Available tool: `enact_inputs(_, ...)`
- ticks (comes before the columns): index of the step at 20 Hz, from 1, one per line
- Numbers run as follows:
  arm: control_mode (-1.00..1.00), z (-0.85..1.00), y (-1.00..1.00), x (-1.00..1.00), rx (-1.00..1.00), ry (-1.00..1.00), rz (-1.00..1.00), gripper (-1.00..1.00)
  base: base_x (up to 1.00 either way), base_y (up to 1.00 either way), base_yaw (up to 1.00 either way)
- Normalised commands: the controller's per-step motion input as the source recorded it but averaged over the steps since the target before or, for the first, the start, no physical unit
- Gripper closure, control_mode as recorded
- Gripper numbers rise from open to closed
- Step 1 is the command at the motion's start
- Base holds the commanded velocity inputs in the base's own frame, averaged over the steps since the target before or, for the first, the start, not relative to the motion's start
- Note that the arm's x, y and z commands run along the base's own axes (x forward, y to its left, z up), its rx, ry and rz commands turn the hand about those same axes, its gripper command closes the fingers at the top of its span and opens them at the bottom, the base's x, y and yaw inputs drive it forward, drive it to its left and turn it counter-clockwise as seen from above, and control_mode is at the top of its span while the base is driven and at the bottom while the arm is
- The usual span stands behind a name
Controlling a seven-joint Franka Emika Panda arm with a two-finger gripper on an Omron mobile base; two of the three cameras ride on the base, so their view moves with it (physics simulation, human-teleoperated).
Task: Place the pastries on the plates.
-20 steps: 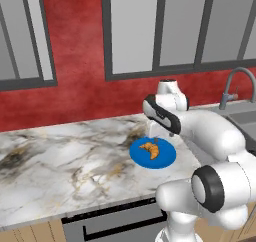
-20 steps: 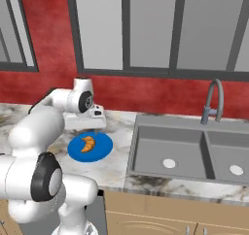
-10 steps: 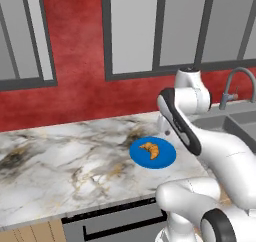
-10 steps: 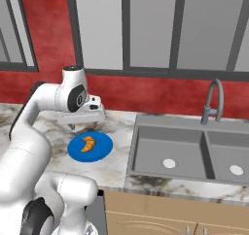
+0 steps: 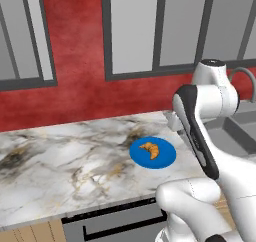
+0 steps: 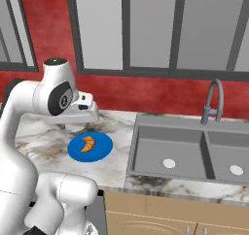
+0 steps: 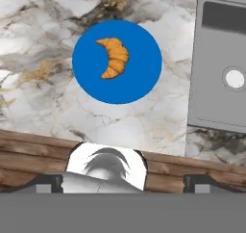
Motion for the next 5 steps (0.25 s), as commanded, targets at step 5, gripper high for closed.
enact_inputs(5,-1.00,0.49,-0.11,-0.57,0.05,0.00,-0.10,-1.00,0.00,0.00,0.00)
